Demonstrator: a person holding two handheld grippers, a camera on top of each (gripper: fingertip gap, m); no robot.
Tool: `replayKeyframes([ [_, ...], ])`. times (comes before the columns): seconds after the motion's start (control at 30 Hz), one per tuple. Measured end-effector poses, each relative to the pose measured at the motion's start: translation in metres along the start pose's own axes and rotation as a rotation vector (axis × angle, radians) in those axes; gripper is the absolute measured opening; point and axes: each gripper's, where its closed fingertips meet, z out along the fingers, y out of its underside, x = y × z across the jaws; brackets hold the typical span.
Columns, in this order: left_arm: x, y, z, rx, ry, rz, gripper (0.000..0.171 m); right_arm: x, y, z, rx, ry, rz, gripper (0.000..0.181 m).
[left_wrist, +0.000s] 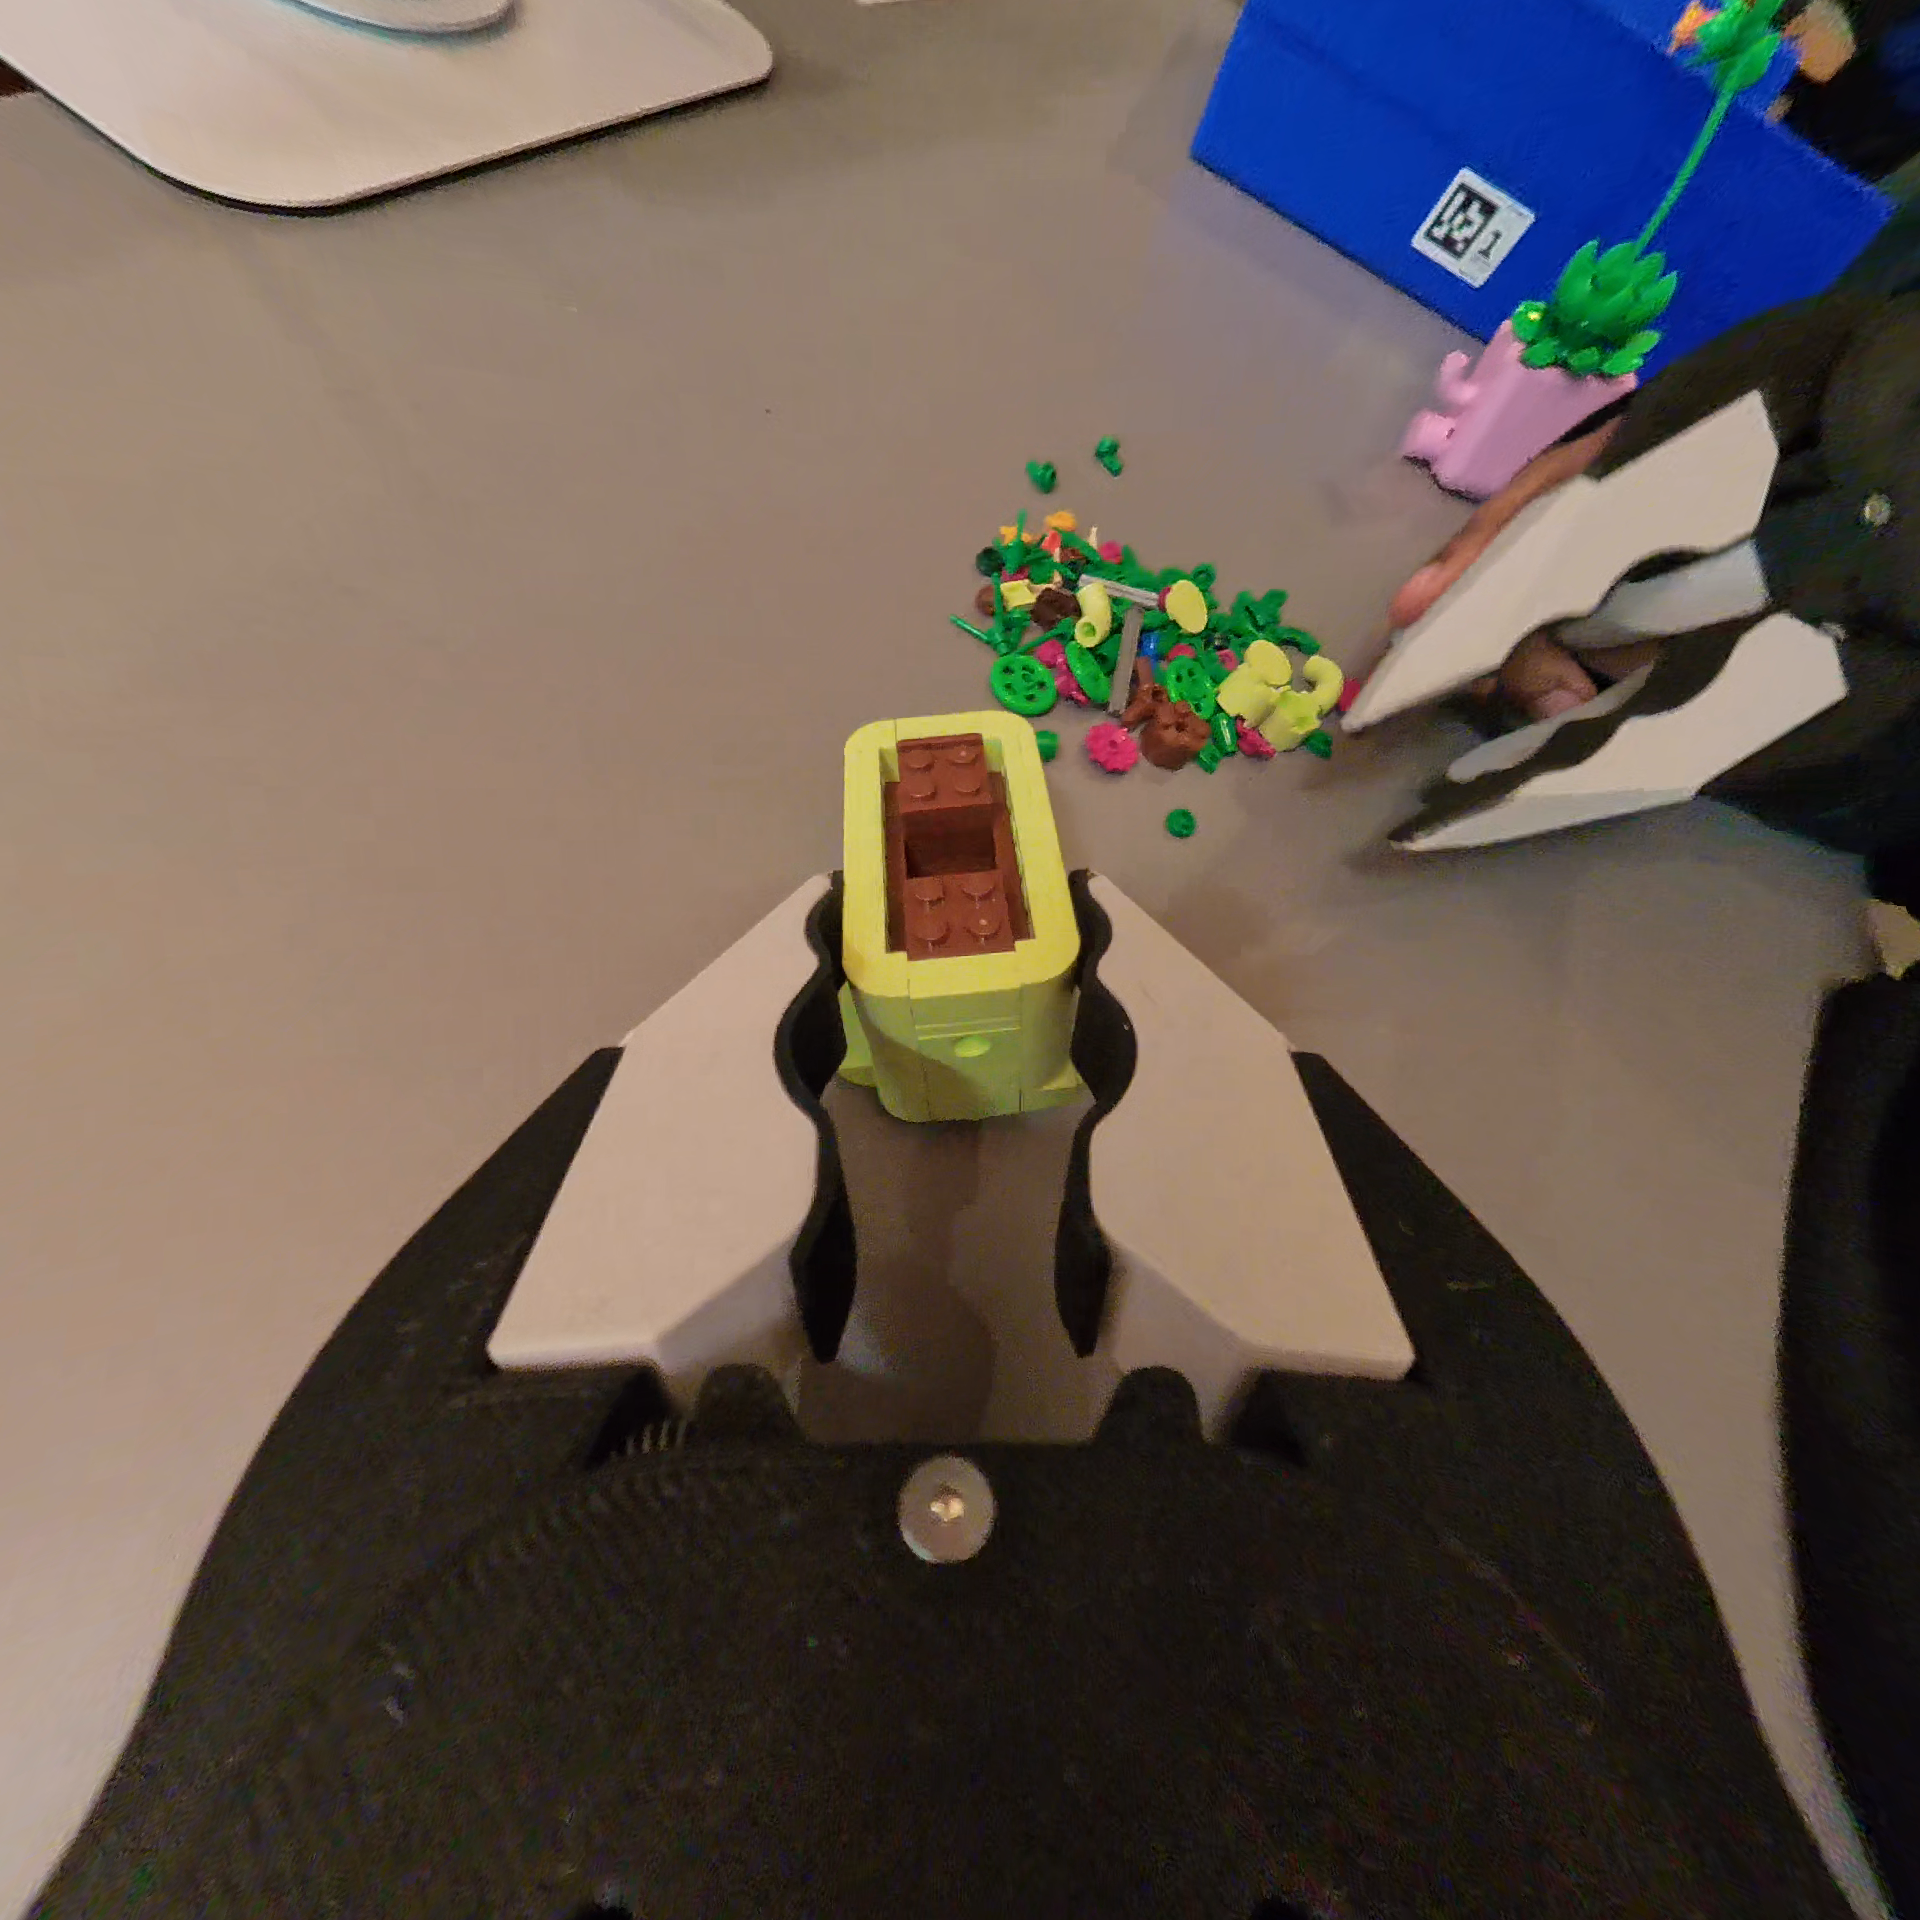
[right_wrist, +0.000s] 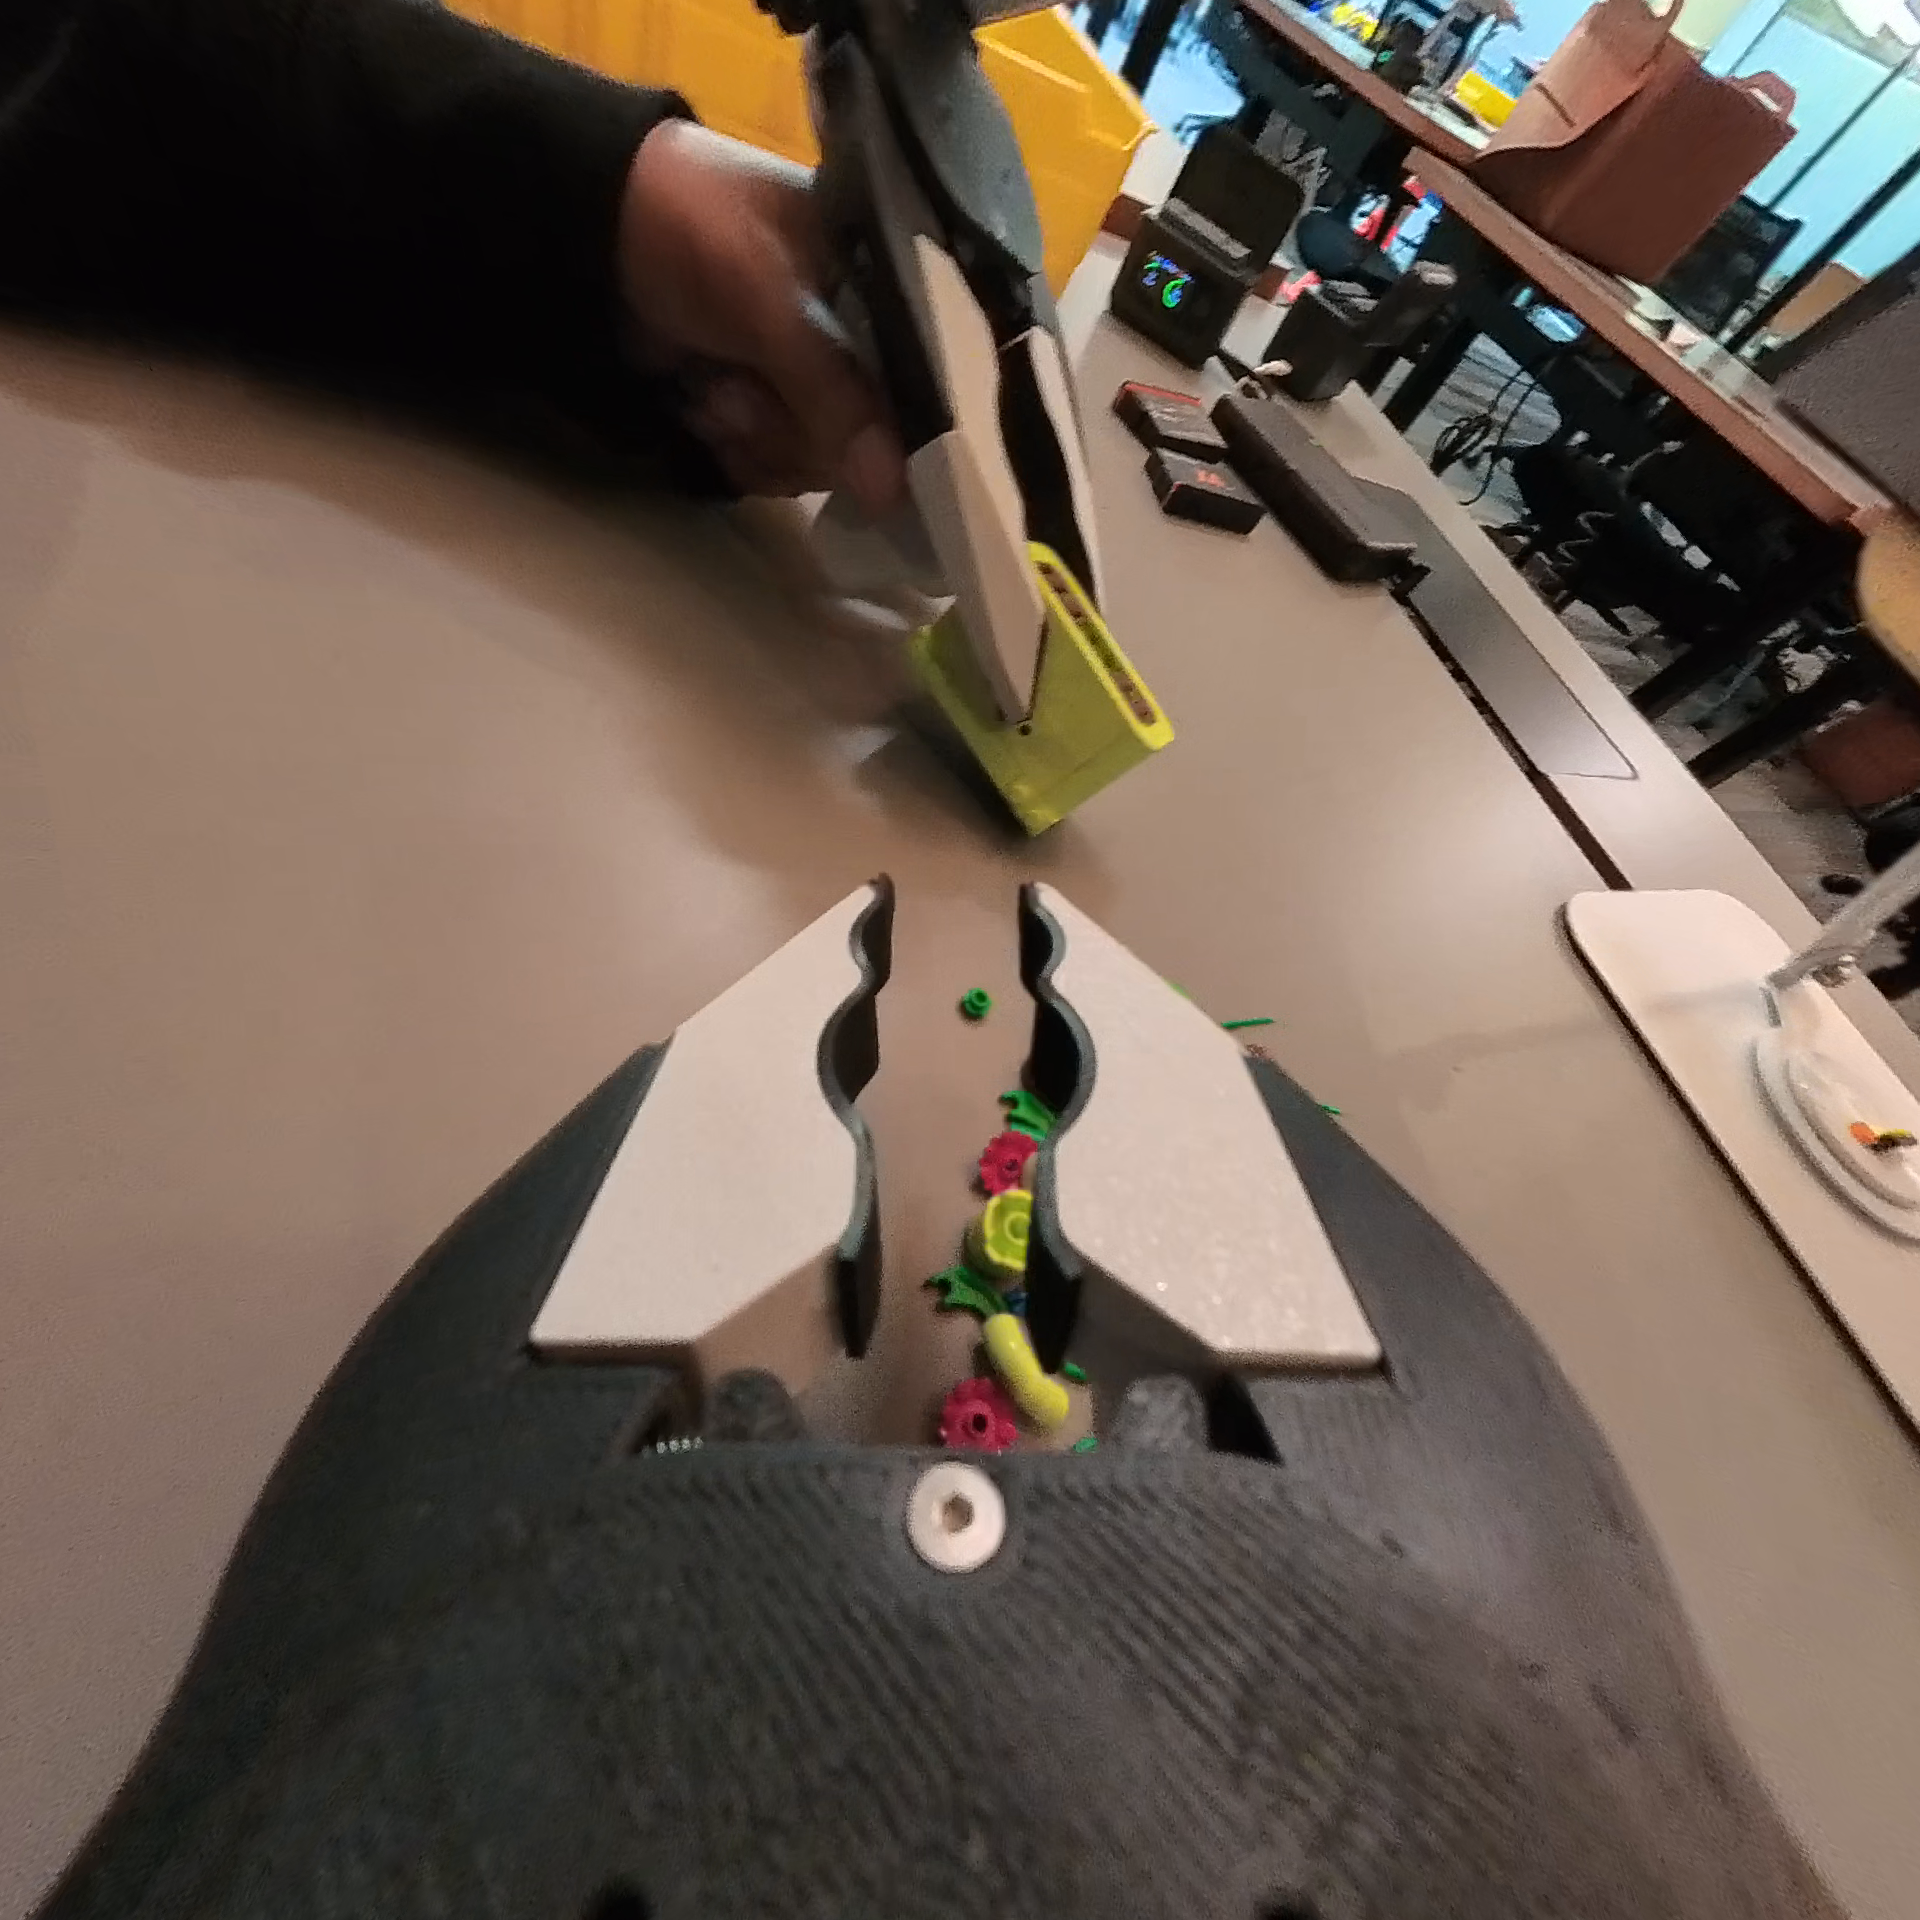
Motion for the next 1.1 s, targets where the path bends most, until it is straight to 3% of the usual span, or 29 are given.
replayKeyframes([
  [0.2, 0.029, 0.007, 0.009, -0.049, 0.039, 0.214, 0.038, 0.012, -0.002, -0.005, 0.031, 0.026, 0.066, 0.025],
  [0.47, 0.077, 0.011, 0.013, -0.062, 0.293, 0.159, 0.039, -0.006, -0.010, -0.003, 0.060, -0.042, 0.024, 0.029],
  [0.67, 0.094, 0.017, 0.011, -0.080, 0.381, 0.220, 0.039, -0.019, -0.012, 0.000, 0.057, -0.082, -0.020, 0.028],
  [0.83, 0.101, 0.021, 0.015, -0.063, 0.299, 0.441, 0.039, -0.035, -0.013, 0.000, 0.058, -0.143, -0.081, 0.013],
  [0.93, 0.099, 0.018, 0.015, -0.046, 0.288, 0.435, 0.039, -0.035, -0.014, 0.000, 0.058, -0.151, -0.065, 0.007],
  [1.03, 0.099, 0.013, 0.014, -0.015, 0.282, 0.417, 0.041, -0.034, -0.014, -0.001, 0.038, -0.207, 0.083, 0.005],
  [1.1, 0.096, 0.010, 0.014, 0.000, 0.251, 0.410, 0.057, -0.028, -0.013, -0.001, 0.025, -0.243, 0.240, 0.005],
])
